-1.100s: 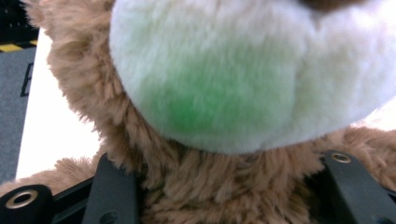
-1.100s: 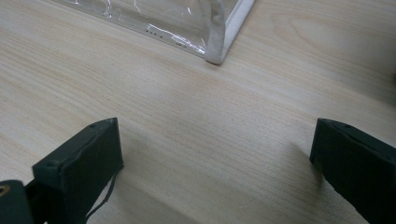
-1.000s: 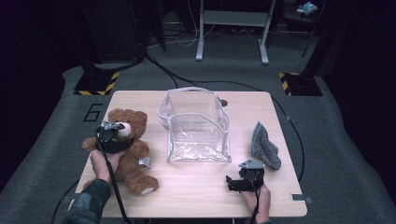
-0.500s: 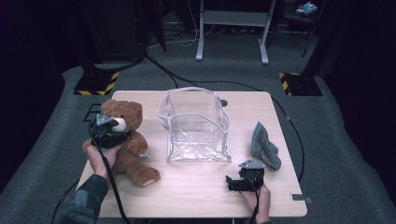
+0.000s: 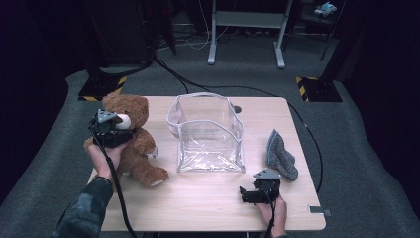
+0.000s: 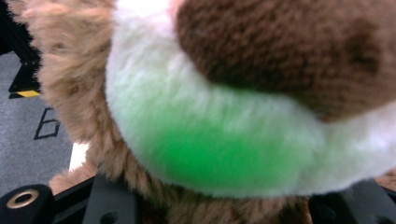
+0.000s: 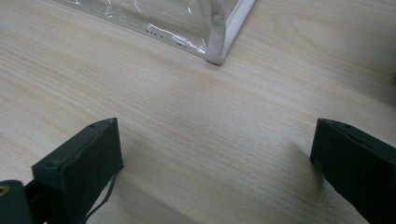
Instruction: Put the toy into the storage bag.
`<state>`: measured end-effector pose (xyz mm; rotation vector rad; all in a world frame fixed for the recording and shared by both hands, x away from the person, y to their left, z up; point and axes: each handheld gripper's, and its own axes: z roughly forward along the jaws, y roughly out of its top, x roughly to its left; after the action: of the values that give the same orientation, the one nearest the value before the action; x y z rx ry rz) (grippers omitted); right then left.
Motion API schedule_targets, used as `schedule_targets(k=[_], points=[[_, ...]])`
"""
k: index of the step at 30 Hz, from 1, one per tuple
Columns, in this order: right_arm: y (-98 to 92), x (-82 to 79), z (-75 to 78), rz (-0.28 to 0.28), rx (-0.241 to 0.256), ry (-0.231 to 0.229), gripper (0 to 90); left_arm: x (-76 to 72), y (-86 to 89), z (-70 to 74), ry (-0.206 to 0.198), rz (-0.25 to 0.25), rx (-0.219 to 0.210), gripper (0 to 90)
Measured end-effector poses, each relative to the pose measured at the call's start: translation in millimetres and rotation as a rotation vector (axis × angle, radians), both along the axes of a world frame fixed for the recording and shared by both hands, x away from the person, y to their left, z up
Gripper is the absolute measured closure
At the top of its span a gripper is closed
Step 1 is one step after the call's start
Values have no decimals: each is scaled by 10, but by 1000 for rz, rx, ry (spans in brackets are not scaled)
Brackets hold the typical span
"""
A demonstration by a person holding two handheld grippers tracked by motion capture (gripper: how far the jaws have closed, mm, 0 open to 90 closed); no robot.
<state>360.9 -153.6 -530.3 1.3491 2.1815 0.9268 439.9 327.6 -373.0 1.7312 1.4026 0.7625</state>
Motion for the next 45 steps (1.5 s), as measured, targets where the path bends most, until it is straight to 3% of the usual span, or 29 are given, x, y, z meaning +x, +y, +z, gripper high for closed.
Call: schedule_targets(k=[29,45], points=[[0,1,0,0,0,1,15,303,-52,667,-84,33,41,457],[2,2,0,-2,1,1,14,427,-59,1017,-138,60,33,454]])
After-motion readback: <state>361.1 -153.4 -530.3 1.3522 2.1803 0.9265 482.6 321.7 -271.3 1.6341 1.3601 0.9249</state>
